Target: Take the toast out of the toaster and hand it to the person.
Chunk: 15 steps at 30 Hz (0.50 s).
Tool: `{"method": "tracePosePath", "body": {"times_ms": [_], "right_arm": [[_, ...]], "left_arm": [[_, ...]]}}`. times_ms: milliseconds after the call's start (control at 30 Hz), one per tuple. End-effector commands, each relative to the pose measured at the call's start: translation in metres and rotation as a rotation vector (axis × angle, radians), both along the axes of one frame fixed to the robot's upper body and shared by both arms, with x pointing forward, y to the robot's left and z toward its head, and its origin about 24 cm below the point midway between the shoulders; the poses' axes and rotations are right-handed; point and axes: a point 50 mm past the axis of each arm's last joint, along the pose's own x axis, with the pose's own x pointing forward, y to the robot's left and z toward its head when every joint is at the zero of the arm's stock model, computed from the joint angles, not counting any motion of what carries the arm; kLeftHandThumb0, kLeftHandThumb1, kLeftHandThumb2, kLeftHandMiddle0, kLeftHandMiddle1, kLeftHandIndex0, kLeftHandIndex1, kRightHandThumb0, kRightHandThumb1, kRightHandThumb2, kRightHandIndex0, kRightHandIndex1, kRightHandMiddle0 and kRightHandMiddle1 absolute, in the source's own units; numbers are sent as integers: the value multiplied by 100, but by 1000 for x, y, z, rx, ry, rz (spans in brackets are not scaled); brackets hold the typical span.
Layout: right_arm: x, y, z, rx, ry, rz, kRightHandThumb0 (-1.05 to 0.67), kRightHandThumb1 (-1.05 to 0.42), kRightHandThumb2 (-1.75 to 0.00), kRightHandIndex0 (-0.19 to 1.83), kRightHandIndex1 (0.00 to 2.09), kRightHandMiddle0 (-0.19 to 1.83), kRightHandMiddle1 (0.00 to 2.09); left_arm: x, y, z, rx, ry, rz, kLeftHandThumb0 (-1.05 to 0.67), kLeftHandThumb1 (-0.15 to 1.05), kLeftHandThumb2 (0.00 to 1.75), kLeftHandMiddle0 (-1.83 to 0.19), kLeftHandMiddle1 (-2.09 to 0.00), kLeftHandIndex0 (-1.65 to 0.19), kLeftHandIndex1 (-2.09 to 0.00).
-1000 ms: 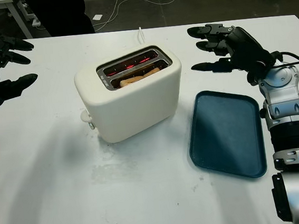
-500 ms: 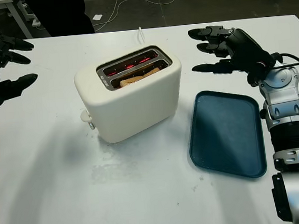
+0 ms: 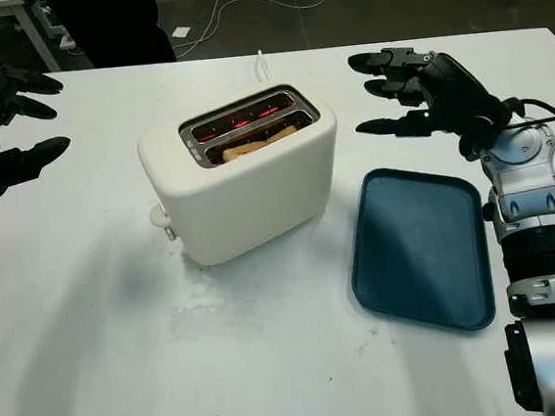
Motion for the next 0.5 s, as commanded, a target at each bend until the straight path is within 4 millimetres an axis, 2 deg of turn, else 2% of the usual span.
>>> {"method": "tracePosePath", "body": {"times_ms": [0, 467], "right_arm": [[-1, 0, 2, 3, -19, 4, -54, -77, 0, 46, 0, 46, 0], [0, 0, 1, 15, -13, 15, -54, -77, 0, 44, 0, 45, 0]], "left_arm": [[-1, 1, 0, 3, -4, 2, -105, 92, 24, 0, -147, 0, -129], [-1, 1, 0, -5, -3, 0, -105, 92, 25, 0, -144, 0, -127]]}}
